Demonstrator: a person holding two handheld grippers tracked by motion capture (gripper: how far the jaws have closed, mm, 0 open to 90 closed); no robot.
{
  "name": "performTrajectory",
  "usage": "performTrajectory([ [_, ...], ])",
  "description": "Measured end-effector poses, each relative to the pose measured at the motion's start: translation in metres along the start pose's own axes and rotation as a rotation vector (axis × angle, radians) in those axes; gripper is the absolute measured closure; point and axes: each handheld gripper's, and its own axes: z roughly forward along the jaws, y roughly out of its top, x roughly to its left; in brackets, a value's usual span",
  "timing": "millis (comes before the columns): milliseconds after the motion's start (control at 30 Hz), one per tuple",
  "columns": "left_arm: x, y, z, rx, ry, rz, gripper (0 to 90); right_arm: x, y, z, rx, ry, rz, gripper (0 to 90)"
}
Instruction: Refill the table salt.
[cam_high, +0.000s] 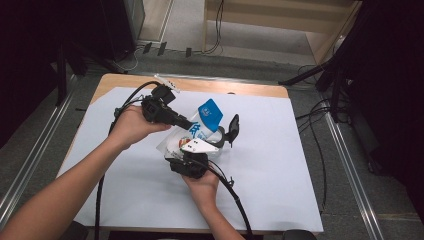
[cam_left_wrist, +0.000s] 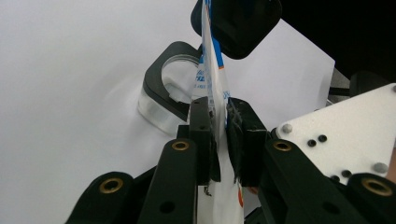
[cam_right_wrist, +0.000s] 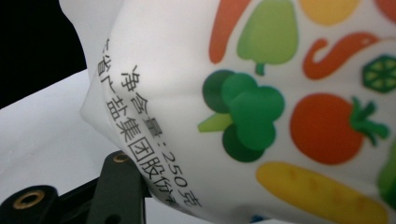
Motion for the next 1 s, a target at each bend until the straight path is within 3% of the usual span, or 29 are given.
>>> performTrajectory([
  [200,0.004,0.001,0.002,0.008,0.002,-0.022,89.2,-0.001,0.0,0.002,-0.002,0.02,0.03,50.8],
  [500,0.008,0.005,0.008,0.009,-0.004,-0.049,90.0,-0.003,0.001,0.003,0.003,0.04,0.075,48.1],
  [1000,-0.001,0.015,0.009,0.016,0.042,-0.027,90.0,-0.004,0.009,0.003,-0.005,0.066,0.106,49.0],
])
